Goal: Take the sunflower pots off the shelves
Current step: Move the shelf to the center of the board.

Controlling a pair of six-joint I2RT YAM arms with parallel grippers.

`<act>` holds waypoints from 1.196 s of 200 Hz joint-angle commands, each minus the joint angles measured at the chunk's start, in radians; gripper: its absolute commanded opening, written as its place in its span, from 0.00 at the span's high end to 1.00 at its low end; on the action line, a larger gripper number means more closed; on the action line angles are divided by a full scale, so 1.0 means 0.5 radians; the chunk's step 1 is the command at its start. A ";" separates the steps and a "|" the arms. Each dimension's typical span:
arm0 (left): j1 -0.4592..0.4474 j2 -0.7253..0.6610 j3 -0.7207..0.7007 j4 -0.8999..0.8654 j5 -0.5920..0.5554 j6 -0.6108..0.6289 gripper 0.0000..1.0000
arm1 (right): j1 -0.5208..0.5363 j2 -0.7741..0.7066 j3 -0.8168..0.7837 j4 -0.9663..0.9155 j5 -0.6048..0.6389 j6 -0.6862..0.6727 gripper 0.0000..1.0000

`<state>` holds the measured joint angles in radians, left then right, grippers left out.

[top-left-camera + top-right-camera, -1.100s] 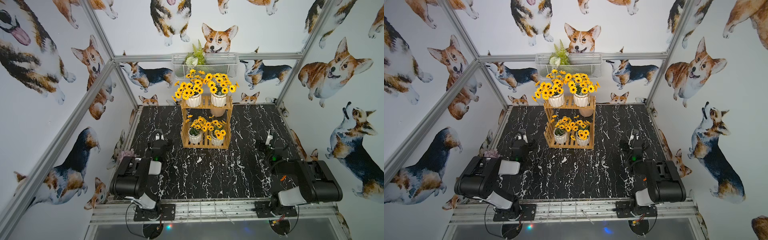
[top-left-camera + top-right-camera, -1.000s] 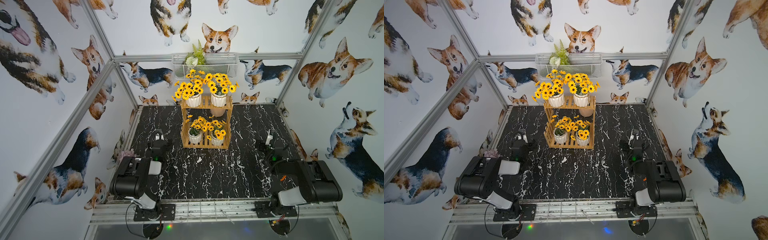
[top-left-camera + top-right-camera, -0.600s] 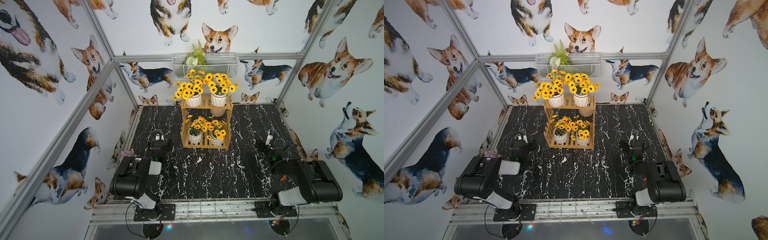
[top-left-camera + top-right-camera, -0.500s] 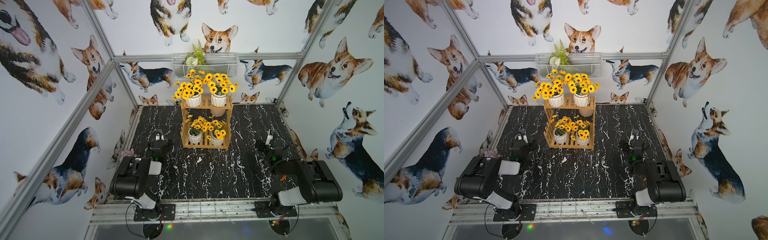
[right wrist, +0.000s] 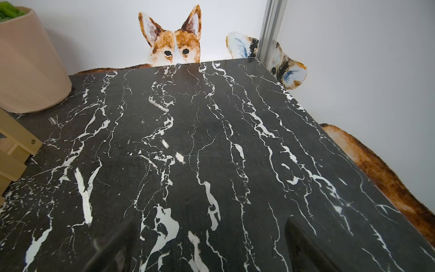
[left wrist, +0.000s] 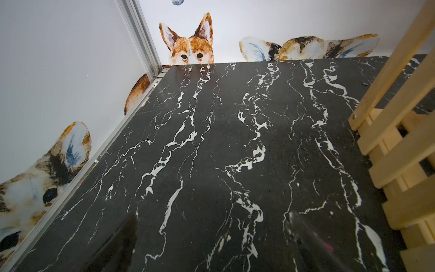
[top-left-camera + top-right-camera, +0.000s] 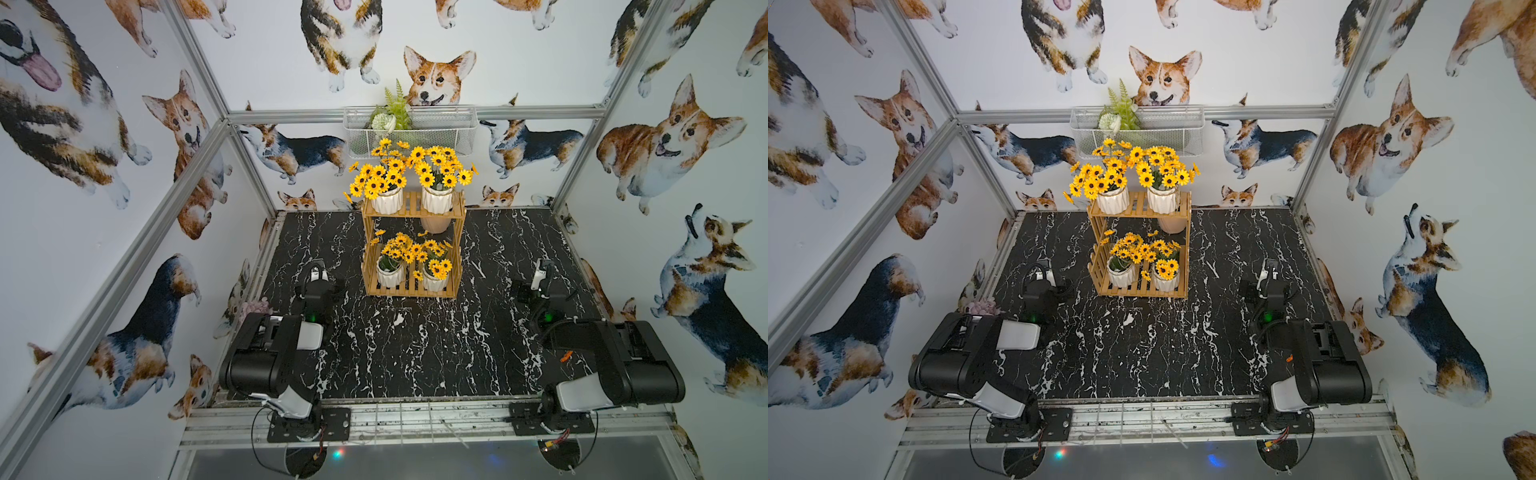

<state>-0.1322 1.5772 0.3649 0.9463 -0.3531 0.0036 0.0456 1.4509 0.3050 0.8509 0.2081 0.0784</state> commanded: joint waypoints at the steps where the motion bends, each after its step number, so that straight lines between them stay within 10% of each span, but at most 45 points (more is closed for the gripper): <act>1: 0.000 -0.007 -0.031 0.110 0.007 0.011 0.00 | 0.001 -0.003 0.003 0.043 0.011 0.005 0.00; 72: 0.042 -0.031 0.013 0.010 0.119 0.022 0.00 | 0.022 -0.042 -0.004 0.009 -0.058 -0.039 0.00; 93: 0.031 -0.342 0.163 -0.534 0.166 0.026 0.00 | 0.100 -0.154 -0.061 0.095 0.140 -0.062 0.00; 164: 0.033 -0.954 0.653 -1.521 0.075 -0.339 0.00 | 0.426 -1.063 0.816 -1.653 0.595 0.562 0.00; 217: 0.034 -1.245 1.037 -1.997 0.547 -0.263 0.00 | 0.361 -1.612 0.406 -1.135 -0.033 0.902 0.00; 239: 0.034 -1.311 1.086 -2.120 0.571 -0.232 0.00 | 0.366 -1.417 0.739 -1.716 -0.140 0.815 0.00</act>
<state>-0.1162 0.9520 0.8757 0.0032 -0.1284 -0.1265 0.2260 0.6758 0.5480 0.1459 0.2520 0.4519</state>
